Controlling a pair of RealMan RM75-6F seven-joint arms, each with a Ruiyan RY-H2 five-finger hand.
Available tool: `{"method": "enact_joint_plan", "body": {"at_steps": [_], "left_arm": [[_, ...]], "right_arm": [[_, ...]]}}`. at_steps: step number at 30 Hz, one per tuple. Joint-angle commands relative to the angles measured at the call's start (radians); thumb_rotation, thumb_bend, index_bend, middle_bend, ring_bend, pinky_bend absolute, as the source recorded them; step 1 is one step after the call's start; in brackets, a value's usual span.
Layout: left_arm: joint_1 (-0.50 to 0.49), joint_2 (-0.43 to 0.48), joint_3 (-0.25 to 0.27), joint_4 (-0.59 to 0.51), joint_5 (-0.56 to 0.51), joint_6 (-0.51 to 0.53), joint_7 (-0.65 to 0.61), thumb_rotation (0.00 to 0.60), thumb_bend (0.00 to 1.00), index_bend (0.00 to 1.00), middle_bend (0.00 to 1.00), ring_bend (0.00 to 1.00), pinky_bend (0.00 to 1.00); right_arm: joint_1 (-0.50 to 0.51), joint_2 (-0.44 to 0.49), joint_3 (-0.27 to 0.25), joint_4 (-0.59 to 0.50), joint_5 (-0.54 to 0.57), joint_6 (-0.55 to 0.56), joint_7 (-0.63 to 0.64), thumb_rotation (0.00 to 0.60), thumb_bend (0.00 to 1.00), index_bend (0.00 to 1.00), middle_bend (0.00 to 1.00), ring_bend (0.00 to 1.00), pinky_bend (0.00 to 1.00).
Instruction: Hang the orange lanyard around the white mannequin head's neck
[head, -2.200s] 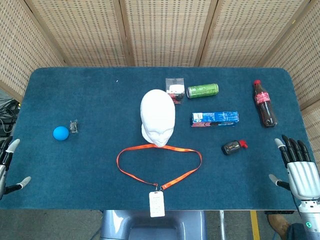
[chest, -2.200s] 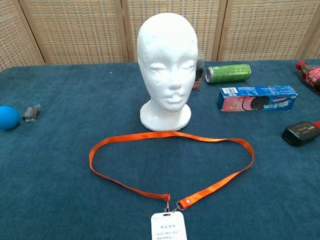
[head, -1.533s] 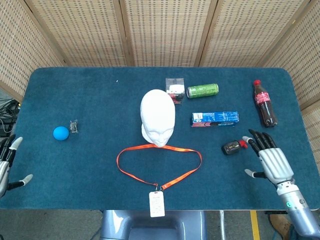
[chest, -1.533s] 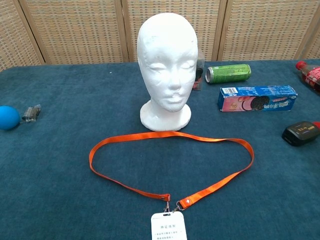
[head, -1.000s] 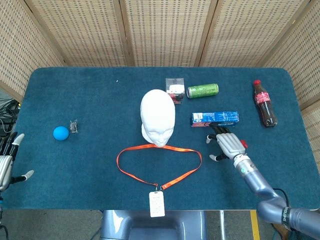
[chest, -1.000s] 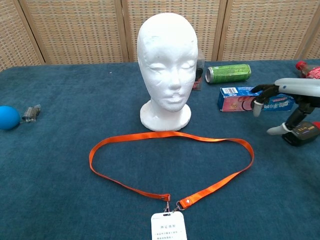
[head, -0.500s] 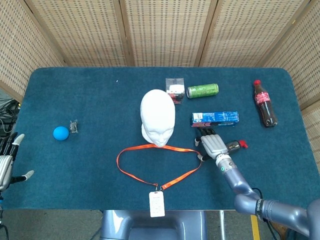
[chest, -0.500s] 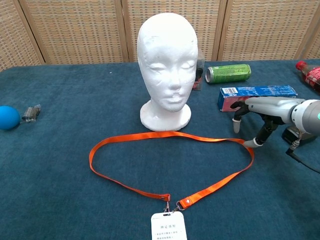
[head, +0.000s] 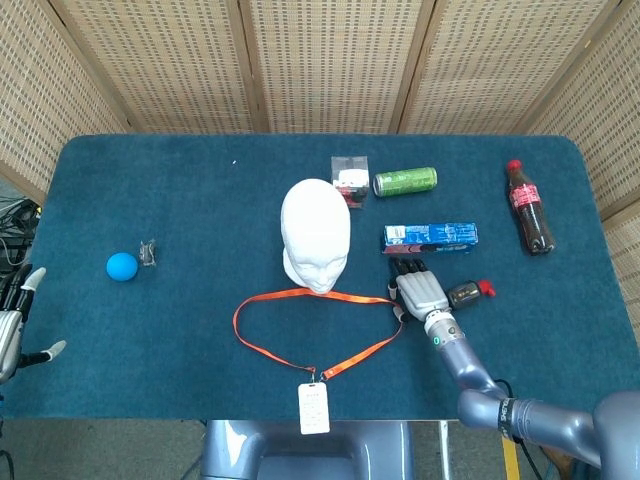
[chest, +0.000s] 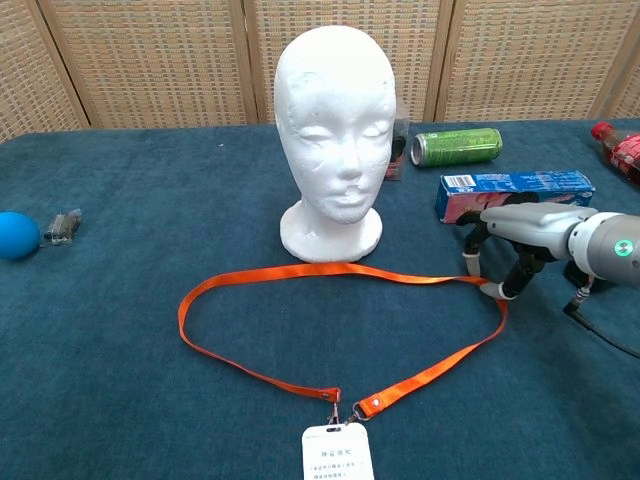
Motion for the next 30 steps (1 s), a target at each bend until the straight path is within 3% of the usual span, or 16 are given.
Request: {"method": "enact_joint_plan", "body": {"at_steps": [1, 7, 12, 21, 26, 30], "left_arm": [[0.0, 0.0, -0.001, 0.001, -0.002, 0.0, -0.001, 0.6, 0.0, 0.0, 0.0, 0.0, 0.0], [-0.001, -0.001, -0.001, 0.002, -0.003, 0.0, 0.0, 0.6, 0.0, 0.0, 0.0, 0.0, 0.0], [-0.003, -0.002, -0.001, 0.006, -0.006, -0.004, -0.003, 0.6, 0.0, 0.0, 0.0, 0.0, 0.0], [-0.021, -0.017, 0.004, 0.018, -0.007, -0.037, 0.001, 0.6, 0.0, 0.0, 0.0, 0.0, 0.0], [-0.073, -0.033, -0.014, 0.006, -0.007, -0.098, 0.007, 0.6, 0.0, 0.0, 0.0, 0.0, 0.0], [-0.182, -0.071, -0.06, 0.003, -0.004, -0.221, -0.041, 0.6, 0.01, 0.05, 0.0, 0.0, 0.0]], "right_arm": [[0.003, -0.005, -0.002, 0.003, 0.0, -0.003, 0.0, 0.6, 0.61, 0.52, 0.0, 0.0, 0.0], [0.007, -0.015, -0.007, 0.01, -0.003, 0.0, -0.005, 0.6, 0.64, 0.53, 0.0, 0.0, 0.0], [-0.003, -0.026, -0.013, 0.025, -0.058, 0.024, 0.022, 0.6, 0.64, 0.67, 0.0, 0.0, 0.0], [-0.029, 0.007, -0.016, -0.007, -0.158, 0.046, 0.107, 0.6, 0.67, 0.7, 0.0, 0.0, 0.0], [-0.045, 0.043, -0.015, -0.049, -0.21, 0.064, 0.149, 0.6, 0.68, 0.72, 0.0, 0.0, 0.0], [-0.058, 0.08, -0.017, -0.1, -0.243, 0.077, 0.172, 0.6, 0.69, 0.72, 0.0, 0.0, 0.0]]}}
